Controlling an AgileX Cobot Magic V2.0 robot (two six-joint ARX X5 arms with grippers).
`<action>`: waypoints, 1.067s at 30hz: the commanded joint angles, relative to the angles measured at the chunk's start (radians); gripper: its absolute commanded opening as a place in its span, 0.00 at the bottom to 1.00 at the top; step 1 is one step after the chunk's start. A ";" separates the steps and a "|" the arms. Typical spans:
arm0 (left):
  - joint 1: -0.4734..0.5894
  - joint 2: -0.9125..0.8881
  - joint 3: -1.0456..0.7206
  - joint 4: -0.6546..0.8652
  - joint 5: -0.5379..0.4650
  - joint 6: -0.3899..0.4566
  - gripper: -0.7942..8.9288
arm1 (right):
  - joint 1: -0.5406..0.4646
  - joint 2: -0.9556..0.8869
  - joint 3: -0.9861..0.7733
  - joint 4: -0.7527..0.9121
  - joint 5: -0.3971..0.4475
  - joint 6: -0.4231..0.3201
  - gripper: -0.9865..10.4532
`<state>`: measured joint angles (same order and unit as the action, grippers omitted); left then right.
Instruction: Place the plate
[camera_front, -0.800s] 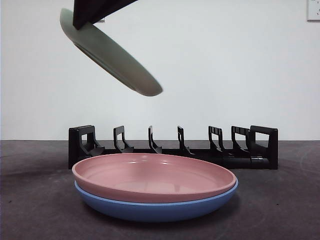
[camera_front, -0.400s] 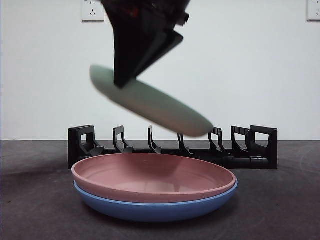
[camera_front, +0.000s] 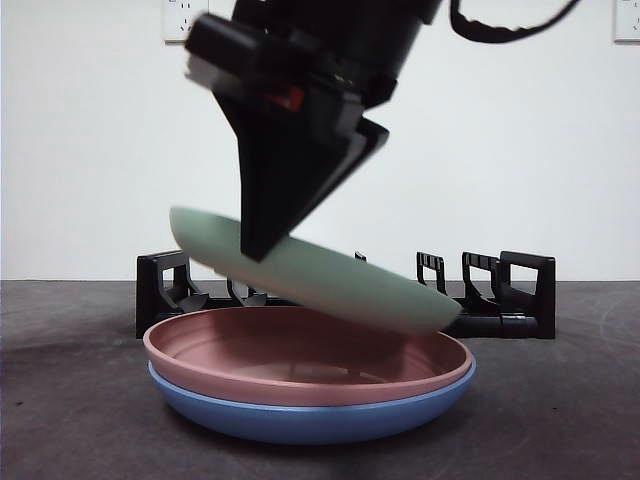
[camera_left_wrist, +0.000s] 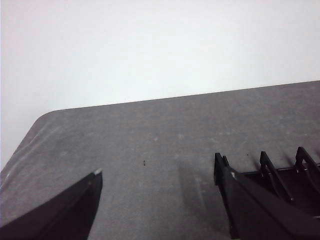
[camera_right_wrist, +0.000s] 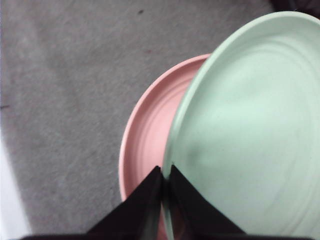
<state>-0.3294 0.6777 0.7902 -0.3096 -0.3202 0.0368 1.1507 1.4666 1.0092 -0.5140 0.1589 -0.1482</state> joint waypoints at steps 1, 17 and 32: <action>-0.002 0.002 0.017 0.011 -0.005 -0.005 0.47 | 0.025 0.011 -0.009 0.020 0.006 0.010 0.10; -0.002 0.002 0.017 0.010 -0.005 -0.030 0.47 | 0.053 0.080 -0.024 0.023 -0.002 0.009 0.10; -0.002 0.002 0.017 0.011 -0.005 -0.030 0.47 | 0.057 0.082 -0.024 -0.016 -0.060 0.009 0.19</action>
<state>-0.3294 0.6777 0.7902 -0.3096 -0.3202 0.0109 1.1923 1.5288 0.9745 -0.5350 0.1013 -0.1486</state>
